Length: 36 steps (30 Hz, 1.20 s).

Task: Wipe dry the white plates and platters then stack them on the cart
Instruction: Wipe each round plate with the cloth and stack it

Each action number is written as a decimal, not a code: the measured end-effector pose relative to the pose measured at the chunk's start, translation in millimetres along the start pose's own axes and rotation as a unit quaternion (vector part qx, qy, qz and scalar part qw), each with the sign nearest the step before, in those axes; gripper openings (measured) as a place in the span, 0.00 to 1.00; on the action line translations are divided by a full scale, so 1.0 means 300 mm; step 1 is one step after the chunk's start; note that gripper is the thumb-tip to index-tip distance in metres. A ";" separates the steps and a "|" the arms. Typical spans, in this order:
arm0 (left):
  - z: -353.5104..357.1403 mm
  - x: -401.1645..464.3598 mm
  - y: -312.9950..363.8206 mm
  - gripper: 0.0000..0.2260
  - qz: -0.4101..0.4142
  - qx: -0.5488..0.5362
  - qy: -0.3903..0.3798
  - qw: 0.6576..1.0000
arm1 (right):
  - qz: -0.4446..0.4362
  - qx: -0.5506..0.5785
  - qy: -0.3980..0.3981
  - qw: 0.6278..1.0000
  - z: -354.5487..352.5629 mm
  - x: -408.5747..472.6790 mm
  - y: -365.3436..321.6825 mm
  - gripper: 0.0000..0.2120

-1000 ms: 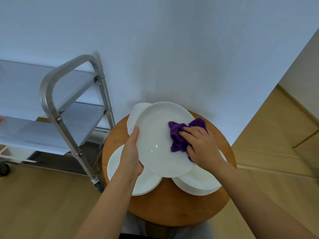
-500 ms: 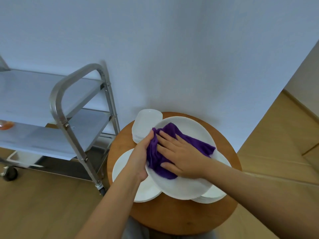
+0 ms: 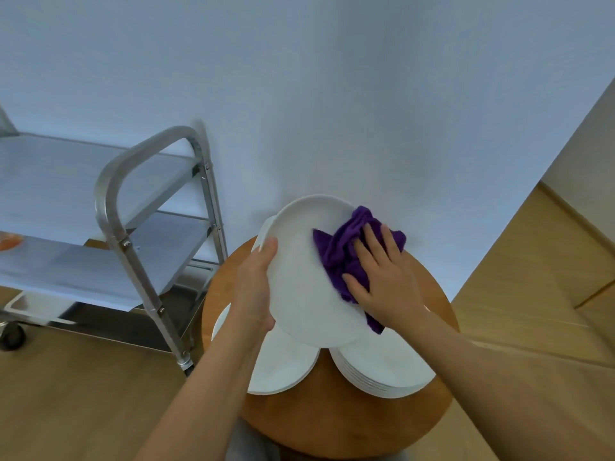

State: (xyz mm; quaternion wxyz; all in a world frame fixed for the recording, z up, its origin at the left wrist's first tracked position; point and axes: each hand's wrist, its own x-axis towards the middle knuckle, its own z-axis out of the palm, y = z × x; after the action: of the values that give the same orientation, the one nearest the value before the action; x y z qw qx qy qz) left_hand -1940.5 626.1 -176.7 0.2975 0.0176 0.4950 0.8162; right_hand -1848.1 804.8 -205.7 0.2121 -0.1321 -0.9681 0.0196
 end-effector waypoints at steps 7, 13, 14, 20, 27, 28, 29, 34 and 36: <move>0.087 -0.012 -0.013 0.06 0.012 0.012 0.063 0.998 | 0.051 0.286 -0.058 0.955 0.060 -0.131 -0.226 0.40; 0.150 -0.004 -0.013 0.13 -0.004 -0.001 0.090 0.996 | 0.031 0.189 0.045 0.980 0.055 -0.112 -0.246 0.25; 0.154 -0.001 -0.009 0.14 0.006 0.028 0.078 0.997 | 0.042 0.195 0.055 0.978 0.037 -0.108 -0.245 0.20; 0.083 0.035 0.039 0.39 0.045 0.206 0.006 0.978 | 0.251 0.538 0.060 0.803 -0.114 -0.065 -0.170 0.26; -0.030 0.075 -0.092 0.29 -0.155 -0.118 -0.089 0.977 | 0.282 0.796 0.019 0.535 -0.138 -0.085 -0.106 0.32; -0.033 0.081 -0.098 0.28 -0.148 -0.145 -0.079 0.975 | 0.287 0.804 0.008 0.521 -0.132 -0.091 -0.104 0.31; -0.036 0.087 -0.098 0.28 -0.138 -0.152 -0.071 0.976 | 0.284 0.804 -0.002 0.521 -0.128 -0.098 -0.095 0.29; -0.059 0.113 -0.026 0.26 -0.011 -0.034 -0.018 0.999 | 0.344 0.669 0.006 0.660 -0.118 -0.122 -0.040 0.25; -0.068 0.123 0.020 0.26 0.036 0.042 0.021 0.998 | 0.403 0.631 0.072 0.659 -0.115 -0.111 -0.011 0.28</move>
State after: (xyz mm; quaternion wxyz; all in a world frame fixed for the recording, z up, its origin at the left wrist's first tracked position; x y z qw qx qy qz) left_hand -1980.2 626.4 -192.1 0.2569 0.0311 0.5340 0.8049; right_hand -1805.5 792.1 -187.5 0.2848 -0.3445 -0.5576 0.6995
